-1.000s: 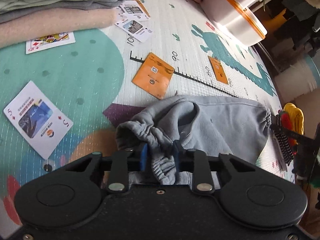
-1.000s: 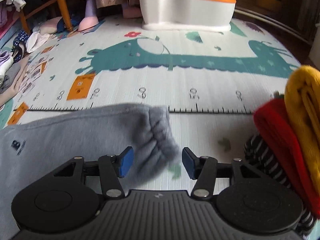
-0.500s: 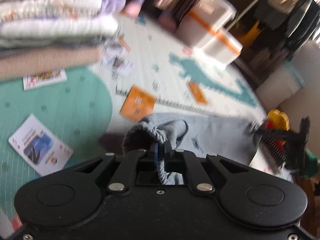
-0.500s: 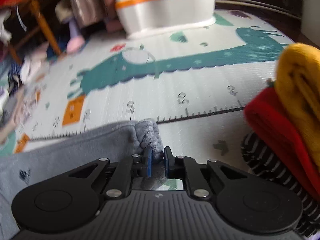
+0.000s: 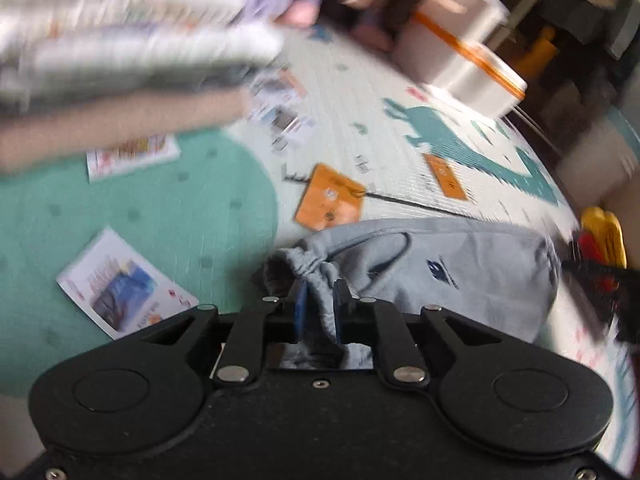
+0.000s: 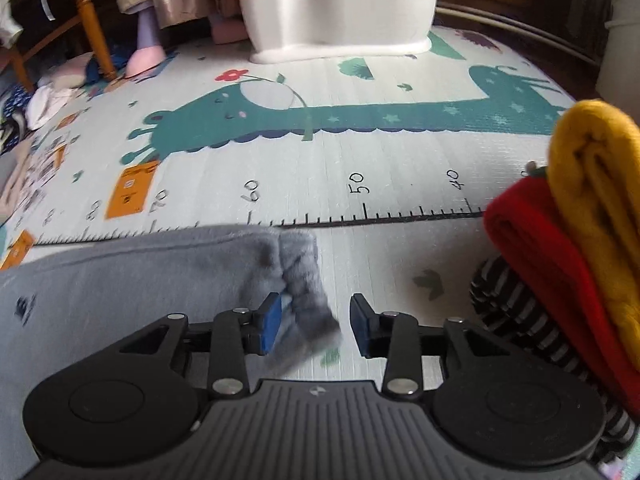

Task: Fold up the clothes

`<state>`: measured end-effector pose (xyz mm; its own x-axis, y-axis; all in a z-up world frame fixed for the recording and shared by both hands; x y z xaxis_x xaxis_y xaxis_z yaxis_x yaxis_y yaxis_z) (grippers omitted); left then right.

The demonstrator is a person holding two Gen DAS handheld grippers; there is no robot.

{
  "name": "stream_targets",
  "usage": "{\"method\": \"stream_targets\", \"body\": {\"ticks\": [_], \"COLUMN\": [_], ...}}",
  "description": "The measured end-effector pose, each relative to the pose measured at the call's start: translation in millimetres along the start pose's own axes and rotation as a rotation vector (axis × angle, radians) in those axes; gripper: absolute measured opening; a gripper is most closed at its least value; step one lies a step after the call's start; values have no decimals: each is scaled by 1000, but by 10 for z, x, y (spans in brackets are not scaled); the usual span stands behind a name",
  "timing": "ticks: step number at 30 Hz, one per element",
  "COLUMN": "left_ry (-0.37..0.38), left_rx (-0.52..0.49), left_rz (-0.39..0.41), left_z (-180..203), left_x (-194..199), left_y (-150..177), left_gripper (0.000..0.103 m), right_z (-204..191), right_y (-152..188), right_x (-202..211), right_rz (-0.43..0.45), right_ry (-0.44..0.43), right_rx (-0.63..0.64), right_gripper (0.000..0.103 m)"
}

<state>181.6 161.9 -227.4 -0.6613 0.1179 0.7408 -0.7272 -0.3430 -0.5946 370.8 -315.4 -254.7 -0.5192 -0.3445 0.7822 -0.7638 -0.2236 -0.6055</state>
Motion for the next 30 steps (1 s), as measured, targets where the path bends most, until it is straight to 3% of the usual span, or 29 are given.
{"method": "stream_targets", "body": {"ticks": [7,10,12,13,14,17,20,22,24,26,28,30], "left_ry": [72,90,73,16,-42,-89,-125,-115,-62,-7,32,-33], "left_rx": [-282,-303,-359,-393,-427,-398,-423,-416,-400,-438,-493,-485], "left_rz": [-35,-50,-64,-73,-81,-107,-115,-109,-71,-60,-64,-110], "left_z": [580,680,723,720,717,574,575,577,618,722,852,828], "left_x": [86,-41,-170,-270,-368,-556,-615,-569,-424,-371,-404,-653], "left_y": [192,177,157,148,138,32,8,20,19,27,36,-45], "left_gripper": [10,10,10,10,10,4,4,4,4,8,9,14], "right_z": [-626,-1027,-1267,-1378,-1466,-1587,-1628,-1652,-1650,-1726,-1851,-1949], "right_y": [506,565,538,520,496,413,312,301,313,359,401,386], "right_x": [279,254,185,135,50,-331,-403,-360,-254,-162,-217,-408], "right_rz": [-38,-47,-41,-41,-48,-117,-101,-87,-51,-29,-47,-93], "right_ry": [-140,-212,-261,-278,-273,-185,-160,-156,-207,-267,-275,-216], "right_rx": [247,357,408,427,442,462,471,459,430,468,527,538], "right_gripper": [38,34,33,33,33,32,33,32,33,32,32,33]}}
Point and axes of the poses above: each gripper's, at about its wrist camera, not at the fingertips, and x roughly against the way its jaws point, z to its right, y to its underside, the point moved 2 cm from there along -x, roughly the way its jaws point, and after that the axes turned 4 degrees about -y, right-handed, at the moved point
